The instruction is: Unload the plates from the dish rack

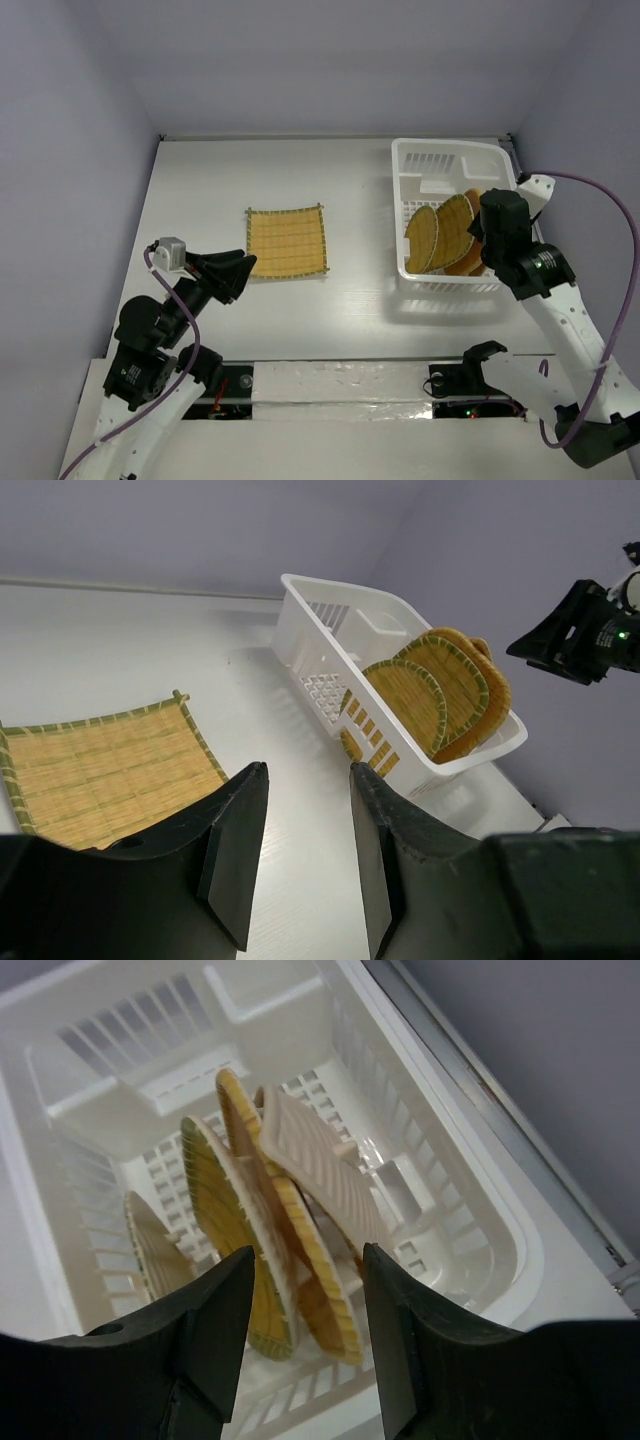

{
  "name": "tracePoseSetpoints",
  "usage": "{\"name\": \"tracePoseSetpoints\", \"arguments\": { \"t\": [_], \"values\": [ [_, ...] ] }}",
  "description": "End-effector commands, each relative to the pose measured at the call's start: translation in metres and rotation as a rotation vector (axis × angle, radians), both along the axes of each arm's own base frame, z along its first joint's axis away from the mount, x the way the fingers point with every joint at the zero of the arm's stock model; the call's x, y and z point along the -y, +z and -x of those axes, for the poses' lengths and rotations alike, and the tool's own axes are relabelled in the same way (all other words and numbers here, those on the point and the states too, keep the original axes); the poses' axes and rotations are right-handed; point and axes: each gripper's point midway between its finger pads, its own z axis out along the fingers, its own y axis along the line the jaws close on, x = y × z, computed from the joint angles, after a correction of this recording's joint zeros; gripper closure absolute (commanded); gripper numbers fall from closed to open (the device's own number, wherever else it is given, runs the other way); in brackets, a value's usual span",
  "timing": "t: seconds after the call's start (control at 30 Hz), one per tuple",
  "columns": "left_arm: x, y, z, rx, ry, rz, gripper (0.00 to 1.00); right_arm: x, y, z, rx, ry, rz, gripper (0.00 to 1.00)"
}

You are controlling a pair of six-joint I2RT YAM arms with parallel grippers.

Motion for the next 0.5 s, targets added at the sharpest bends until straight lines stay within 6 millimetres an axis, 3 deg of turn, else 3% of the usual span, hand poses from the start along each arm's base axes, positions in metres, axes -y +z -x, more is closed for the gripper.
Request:
{"name": "tracePoseSetpoints", "arguments": {
  "t": [0.0,0.17,0.33,0.47],
  "values": [
    [0.001,0.016,0.006,0.063,-0.019,0.026,0.64,-0.001,0.01,-0.012,0.005,0.075,0.018,0.47],
    [0.001,0.016,0.007,0.066,-0.022,0.027,0.64,0.001,0.015,-0.03,-0.025,0.091,0.051,0.47],
    [0.002,0.017,0.009,0.07,-0.03,0.029,0.64,0.001,0.005,-0.046,-0.087,0.105,0.068,0.48],
    [0.001,0.017,0.009,0.071,-0.028,0.028,0.64,0.015,0.004,-0.049,-0.09,0.075,0.08,0.48]
  ]
}}
